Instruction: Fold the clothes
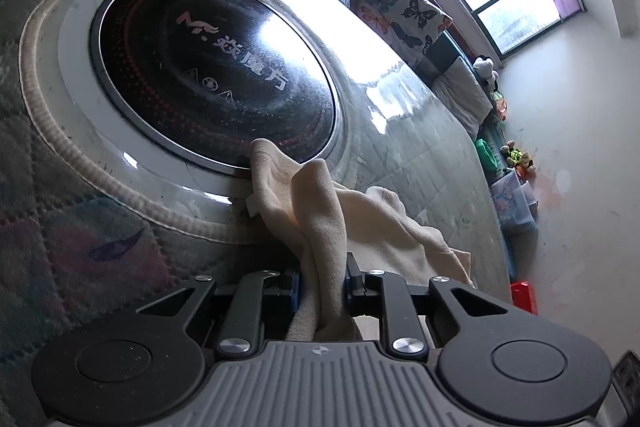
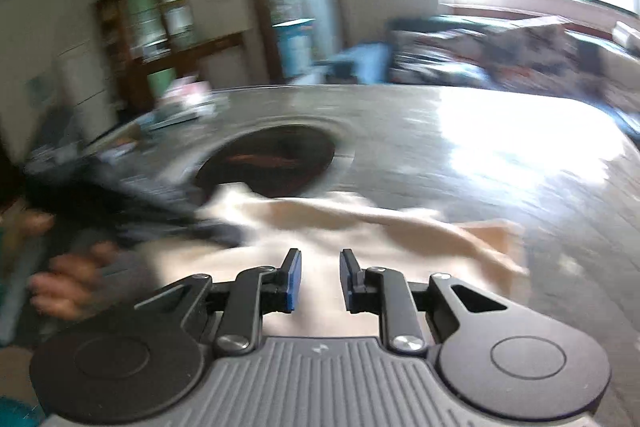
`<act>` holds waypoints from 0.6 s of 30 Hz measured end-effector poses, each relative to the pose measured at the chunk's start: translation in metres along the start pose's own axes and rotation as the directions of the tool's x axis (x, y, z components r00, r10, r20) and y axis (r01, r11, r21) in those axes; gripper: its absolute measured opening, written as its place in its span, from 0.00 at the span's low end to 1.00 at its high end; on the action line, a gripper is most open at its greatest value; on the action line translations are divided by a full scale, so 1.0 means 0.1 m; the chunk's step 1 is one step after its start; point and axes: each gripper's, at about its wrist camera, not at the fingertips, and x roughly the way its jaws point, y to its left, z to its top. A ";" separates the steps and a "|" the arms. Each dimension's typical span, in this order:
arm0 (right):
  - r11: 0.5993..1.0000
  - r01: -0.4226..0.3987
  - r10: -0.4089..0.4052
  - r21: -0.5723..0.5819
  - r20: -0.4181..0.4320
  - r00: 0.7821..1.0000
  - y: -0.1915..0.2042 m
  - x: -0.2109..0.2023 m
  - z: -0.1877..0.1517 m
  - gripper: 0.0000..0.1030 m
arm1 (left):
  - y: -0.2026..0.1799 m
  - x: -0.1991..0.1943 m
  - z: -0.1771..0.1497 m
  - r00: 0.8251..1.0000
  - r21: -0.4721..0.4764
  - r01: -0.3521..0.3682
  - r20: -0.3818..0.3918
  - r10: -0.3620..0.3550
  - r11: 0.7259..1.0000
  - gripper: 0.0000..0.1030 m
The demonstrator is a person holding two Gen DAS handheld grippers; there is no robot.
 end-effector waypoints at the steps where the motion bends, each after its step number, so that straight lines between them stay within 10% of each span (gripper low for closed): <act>1: 0.999 0.026 -0.026 0.026 0.000 1.000 -0.10 0.01 -0.01 0.21 | 0.00 0.00 0.00 1.000 0.003 0.001 0.002 -0.001 1.000 0.21; 10: 0.965 0.169 -0.171 0.201 -0.008 0.985 -0.80 0.20 -0.13 0.37 | -0.05 0.01 -0.01 1.000 0.036 0.014 -0.003 -0.014 0.999 0.36; 18: 0.954 0.135 -0.139 0.267 -0.004 0.990 -0.93 0.32 -0.22 0.37 | -0.12 0.00 -0.03 1.000 0.083 0.007 0.001 -0.007 0.996 0.43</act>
